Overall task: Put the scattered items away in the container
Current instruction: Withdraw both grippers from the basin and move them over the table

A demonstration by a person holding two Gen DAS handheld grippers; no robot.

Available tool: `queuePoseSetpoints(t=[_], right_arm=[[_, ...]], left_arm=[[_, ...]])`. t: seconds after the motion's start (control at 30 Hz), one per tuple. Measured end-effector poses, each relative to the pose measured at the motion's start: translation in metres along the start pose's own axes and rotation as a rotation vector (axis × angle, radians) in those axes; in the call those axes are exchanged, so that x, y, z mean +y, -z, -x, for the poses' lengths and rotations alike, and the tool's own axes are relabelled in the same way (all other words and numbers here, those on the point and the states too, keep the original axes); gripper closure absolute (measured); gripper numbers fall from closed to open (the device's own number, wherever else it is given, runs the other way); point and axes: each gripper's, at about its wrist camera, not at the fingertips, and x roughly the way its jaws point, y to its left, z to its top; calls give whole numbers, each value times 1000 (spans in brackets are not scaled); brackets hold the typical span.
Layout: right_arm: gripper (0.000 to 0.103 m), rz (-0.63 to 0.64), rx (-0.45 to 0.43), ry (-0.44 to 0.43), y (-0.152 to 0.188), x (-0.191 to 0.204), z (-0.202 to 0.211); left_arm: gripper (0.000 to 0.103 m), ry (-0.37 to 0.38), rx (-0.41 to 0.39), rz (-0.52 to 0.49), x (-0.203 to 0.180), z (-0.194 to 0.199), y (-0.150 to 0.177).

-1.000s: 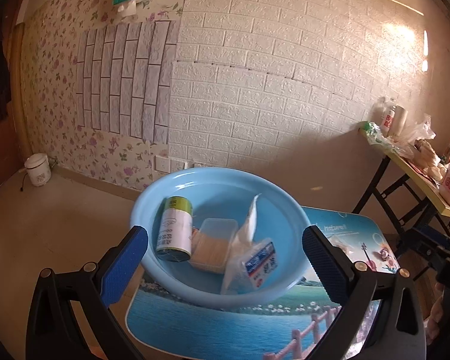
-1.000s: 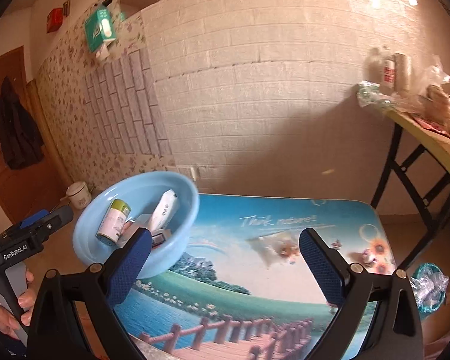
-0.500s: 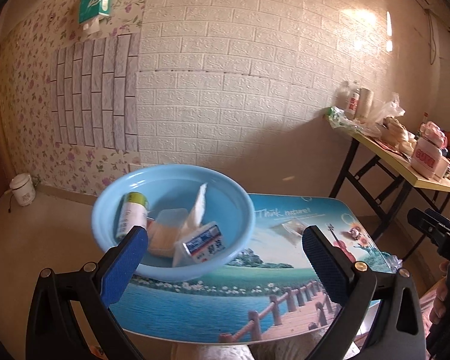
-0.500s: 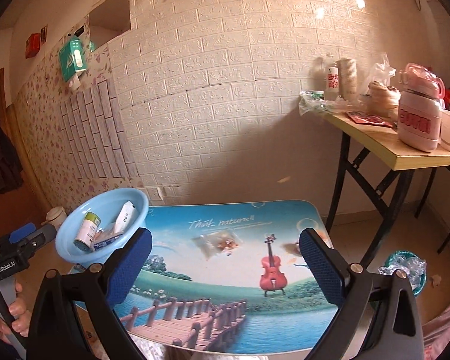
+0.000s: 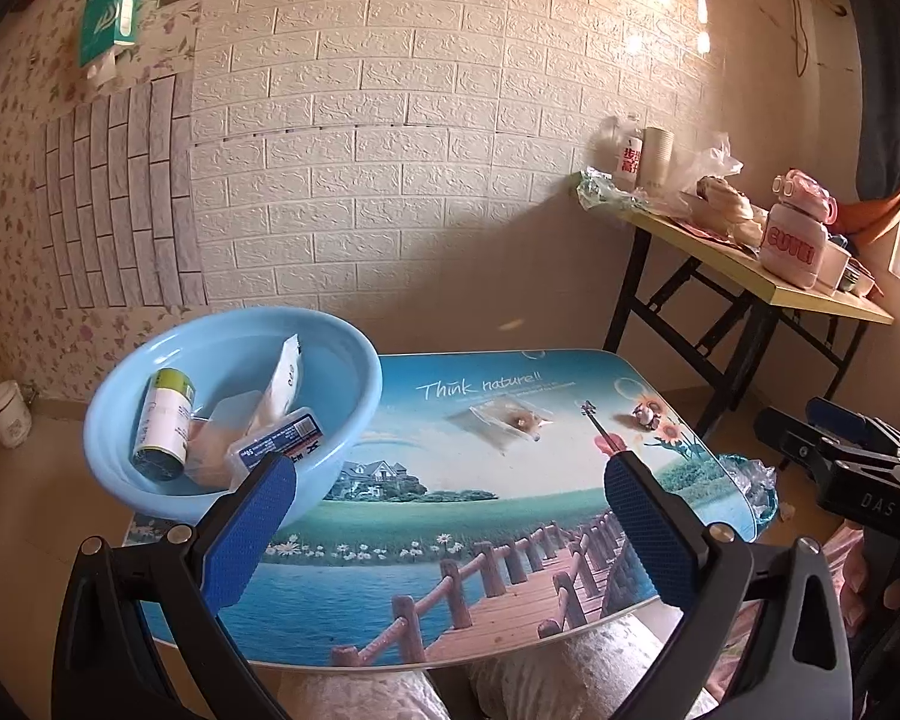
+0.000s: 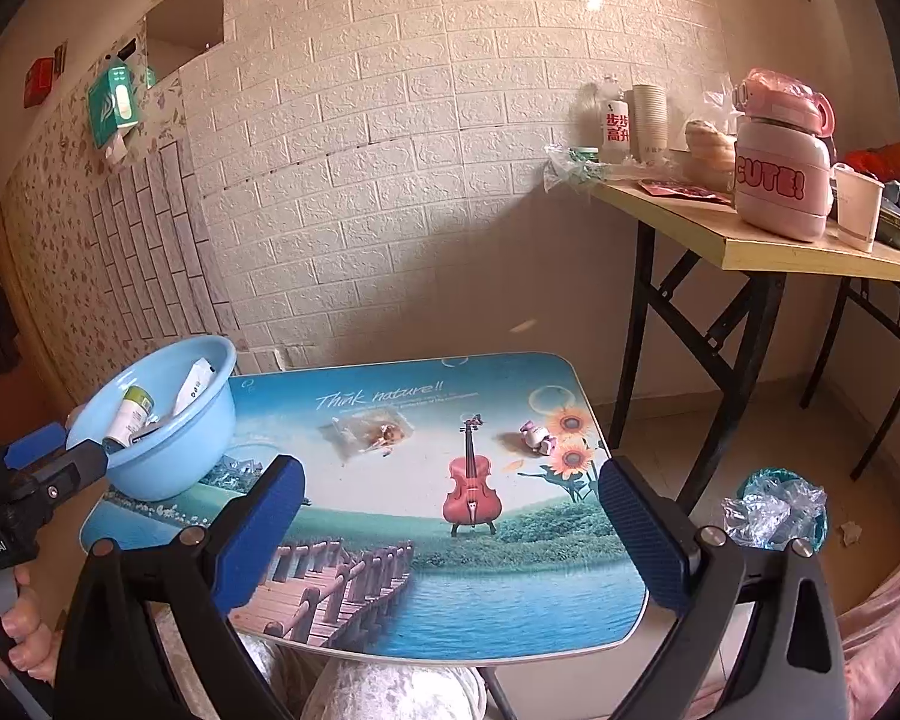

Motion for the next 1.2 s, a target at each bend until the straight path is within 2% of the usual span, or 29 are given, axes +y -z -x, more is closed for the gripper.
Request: queuePoseSetpoints(t=[0.2, 0.67, 0.87, 1.2], right_arm=[[4, 32, 1, -10, 2, 5, -3], [4, -5, 44, 9, 10, -8, -21], [11, -26, 71, 12, 14, -17, -32], [12, 20, 101, 9, 14, -21, -47]], left_arm=[[0, -3, 21, 19, 1, -8, 1], [0, 4, 72, 2, -5, -29, 8], [0, 8, 106, -1, -7, -43, 13], [0, 19, 139, -31, -17, -66, 13]])
